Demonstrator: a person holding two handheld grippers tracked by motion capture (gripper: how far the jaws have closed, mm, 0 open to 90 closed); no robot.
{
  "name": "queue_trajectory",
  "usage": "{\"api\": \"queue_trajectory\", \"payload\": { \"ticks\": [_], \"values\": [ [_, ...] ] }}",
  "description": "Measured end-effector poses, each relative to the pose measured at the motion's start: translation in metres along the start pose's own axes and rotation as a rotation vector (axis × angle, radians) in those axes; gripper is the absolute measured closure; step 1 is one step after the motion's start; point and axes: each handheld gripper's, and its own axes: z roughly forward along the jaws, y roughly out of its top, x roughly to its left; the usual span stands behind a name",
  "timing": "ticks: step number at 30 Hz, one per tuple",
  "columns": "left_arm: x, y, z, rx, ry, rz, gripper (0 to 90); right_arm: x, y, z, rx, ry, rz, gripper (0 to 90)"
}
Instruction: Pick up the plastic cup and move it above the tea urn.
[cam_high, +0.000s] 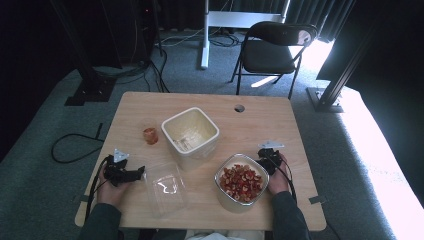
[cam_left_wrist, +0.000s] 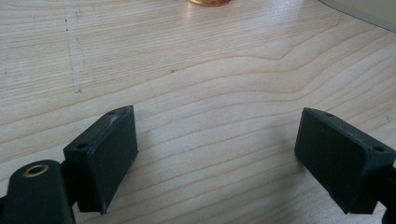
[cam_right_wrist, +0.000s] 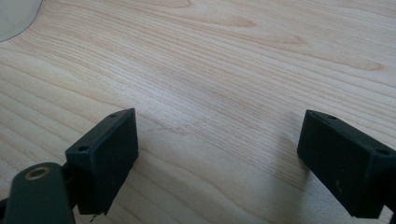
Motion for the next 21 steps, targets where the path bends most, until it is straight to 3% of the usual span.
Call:
{"api": "queue_trajectory", "payload": {
  "ticks": [8,12,18,21],
  "values": [
    [0.001,-0.001,-0.002,0.004,-0.022,0.023,14.4,0.0,0.0,0.0,0.0,-0.002,0.001,11.9],
    [0.001,0.001,-0.006,0.017,-0.034,0.033,27.7,0.001,-0.002,-0.002,0.001,0.0,0.0,11.9],
    [-0.002,0.002,-0.011,0.038,-0.064,0.065,39.9,0.0,-0.002,-0.002,0.0,0.001,-0.001,12.1],
    [-0.004,0.003,-0.013,0.044,-0.088,0.078,40.6,0.0,-0.002,-0.002,-0.001,0.001,-0.001,12.2]
  ]
}}
